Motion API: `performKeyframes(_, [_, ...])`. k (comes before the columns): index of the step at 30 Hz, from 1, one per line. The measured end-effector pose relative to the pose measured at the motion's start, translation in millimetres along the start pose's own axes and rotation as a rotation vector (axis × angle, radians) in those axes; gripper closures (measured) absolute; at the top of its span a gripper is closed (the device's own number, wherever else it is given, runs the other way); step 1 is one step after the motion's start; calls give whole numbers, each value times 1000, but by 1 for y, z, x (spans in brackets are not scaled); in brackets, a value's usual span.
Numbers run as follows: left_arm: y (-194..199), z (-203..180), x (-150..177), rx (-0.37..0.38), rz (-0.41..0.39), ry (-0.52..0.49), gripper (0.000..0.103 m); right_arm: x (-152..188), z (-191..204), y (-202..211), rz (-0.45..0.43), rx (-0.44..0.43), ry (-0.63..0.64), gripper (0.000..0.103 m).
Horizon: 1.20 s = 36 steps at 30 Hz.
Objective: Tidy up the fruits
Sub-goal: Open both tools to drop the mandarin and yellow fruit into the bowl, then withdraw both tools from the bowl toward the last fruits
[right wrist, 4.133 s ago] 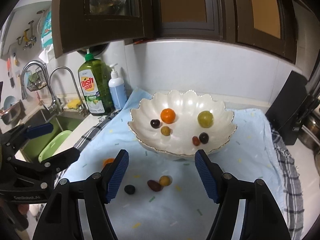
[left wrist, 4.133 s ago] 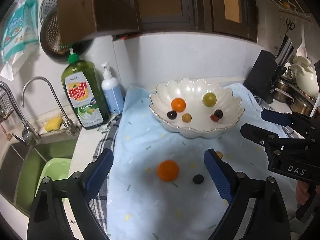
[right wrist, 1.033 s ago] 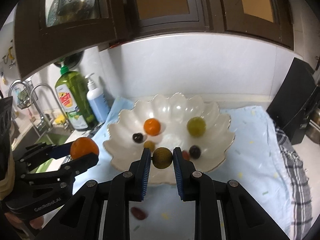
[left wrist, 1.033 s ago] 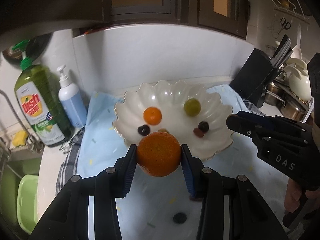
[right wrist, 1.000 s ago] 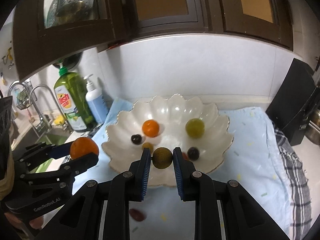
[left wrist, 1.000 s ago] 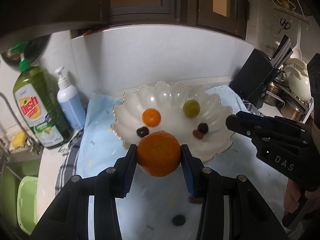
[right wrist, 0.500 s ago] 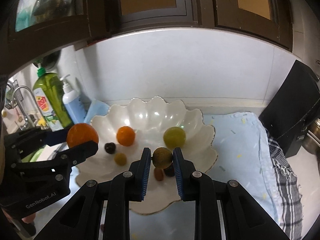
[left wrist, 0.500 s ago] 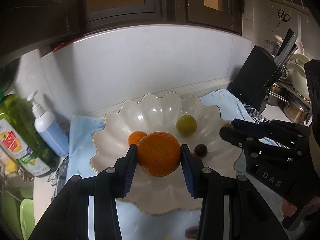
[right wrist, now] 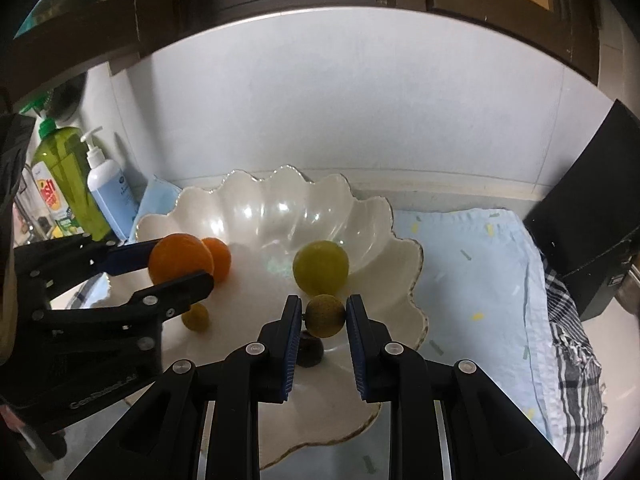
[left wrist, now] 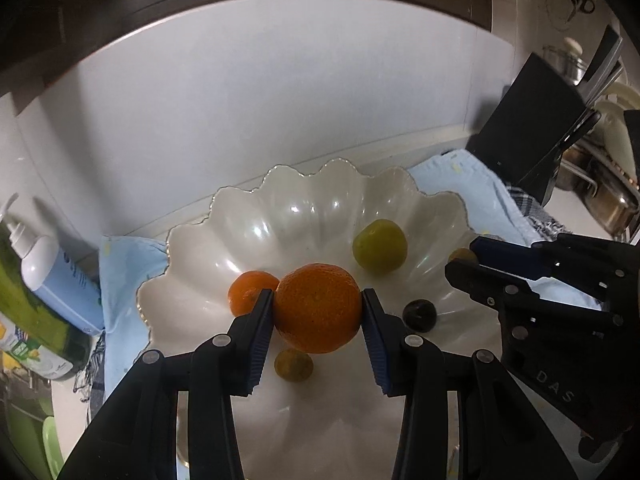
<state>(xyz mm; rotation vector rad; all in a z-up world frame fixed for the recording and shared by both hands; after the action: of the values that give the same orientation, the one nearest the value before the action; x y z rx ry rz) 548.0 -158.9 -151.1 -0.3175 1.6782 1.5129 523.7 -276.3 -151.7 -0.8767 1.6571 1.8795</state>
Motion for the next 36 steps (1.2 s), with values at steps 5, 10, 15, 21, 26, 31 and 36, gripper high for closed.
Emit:
performKeyframes(5, [-10, -1, -3, -1, 17, -6, 60, 0, 0, -8, 12, -4, 4, 78])
performKeyframes(10, [-14, 0, -3, -12, 27, -7, 49, -1, 0, -11, 11, 12, 12, 78])
performKeyframes(15, [-5, 7, -8, -72, -7, -17, 32, 0, -3, -11, 12, 35, 5, 64])
performKeyframes(21, [12, 17, -8, -126, -36, -4, 20, -2, -7, 2, -18, 68, -10, 60])
performKeyframes(26, [34, 23, -9, -166, -77, 15, 12, -5, -5, 19, -65, 91, -6, 48])
performKeyframes(31, [55, 27, -8, -176, -111, 43, 7, -6, -1, 37, -93, 84, -11, 45])
performKeyframes(36, [80, 28, -5, -178, -144, 60, 6, -5, 9, 57, -124, 70, 1, 44])
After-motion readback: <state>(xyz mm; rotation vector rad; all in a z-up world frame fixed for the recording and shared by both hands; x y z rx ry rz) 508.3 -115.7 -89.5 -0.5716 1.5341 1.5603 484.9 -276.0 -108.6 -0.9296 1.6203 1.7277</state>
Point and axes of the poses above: each gripper's, at about its wrist camera, not at the fingertips, and y roughly against the way its jaws point, z to its left, x to its underside, the point moved 5 cm from there along -y, roughly the way its jaws point, and after that the axes turned 2 degrees about -z, right-handed, at the moved point
